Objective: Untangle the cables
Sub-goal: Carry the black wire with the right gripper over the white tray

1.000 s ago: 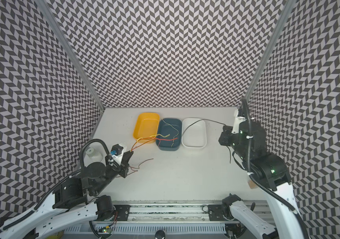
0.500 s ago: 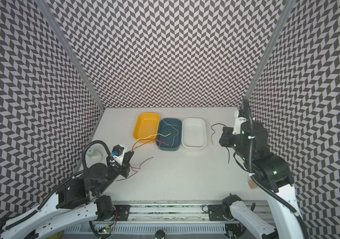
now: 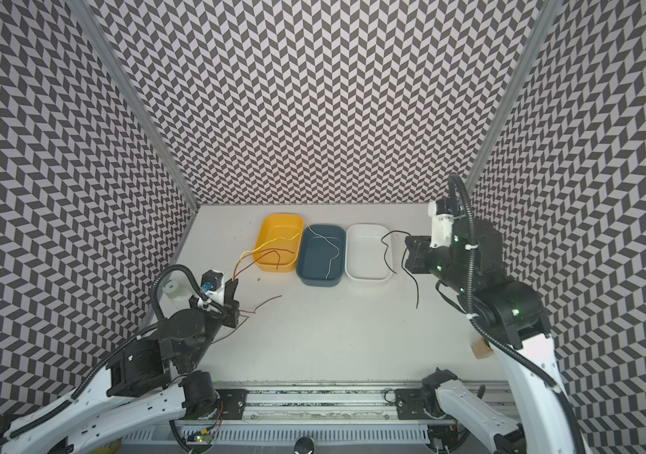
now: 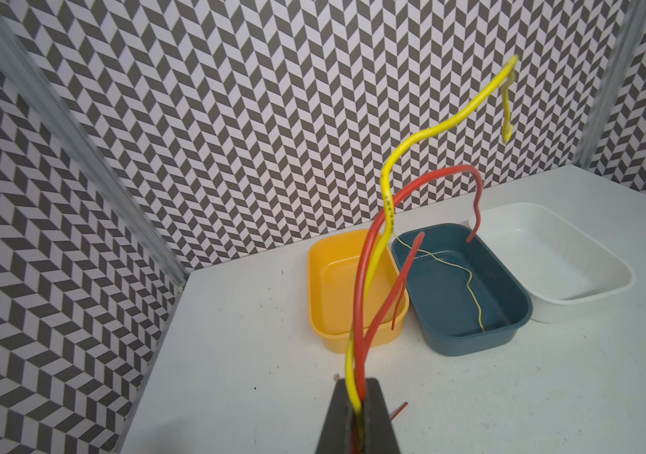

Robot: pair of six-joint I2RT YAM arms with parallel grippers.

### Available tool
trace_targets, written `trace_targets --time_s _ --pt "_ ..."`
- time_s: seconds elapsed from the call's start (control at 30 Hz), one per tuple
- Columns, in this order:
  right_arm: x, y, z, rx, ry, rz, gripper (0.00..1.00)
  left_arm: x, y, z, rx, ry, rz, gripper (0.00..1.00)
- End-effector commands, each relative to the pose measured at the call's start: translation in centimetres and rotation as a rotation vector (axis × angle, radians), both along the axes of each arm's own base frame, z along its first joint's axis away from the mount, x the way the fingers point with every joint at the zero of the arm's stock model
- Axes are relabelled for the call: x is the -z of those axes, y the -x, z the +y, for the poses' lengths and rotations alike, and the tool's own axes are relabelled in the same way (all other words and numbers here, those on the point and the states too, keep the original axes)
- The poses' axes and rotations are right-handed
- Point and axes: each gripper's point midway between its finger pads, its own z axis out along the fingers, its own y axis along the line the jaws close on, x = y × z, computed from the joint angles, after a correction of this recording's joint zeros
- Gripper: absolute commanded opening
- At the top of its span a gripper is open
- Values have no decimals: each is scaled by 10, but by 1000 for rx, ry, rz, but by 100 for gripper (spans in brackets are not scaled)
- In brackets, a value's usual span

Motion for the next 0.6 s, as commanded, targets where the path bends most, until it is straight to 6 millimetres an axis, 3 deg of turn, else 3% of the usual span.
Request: trace_targets --time_s 0.0,0.57 --pt "-18 -8 0 4 2 -62 0 -12 -2 13 -69 43 -39 0" --pt "9 -87 16 41 7 -17 0 -8 -2 1 -5 47 -32 0"
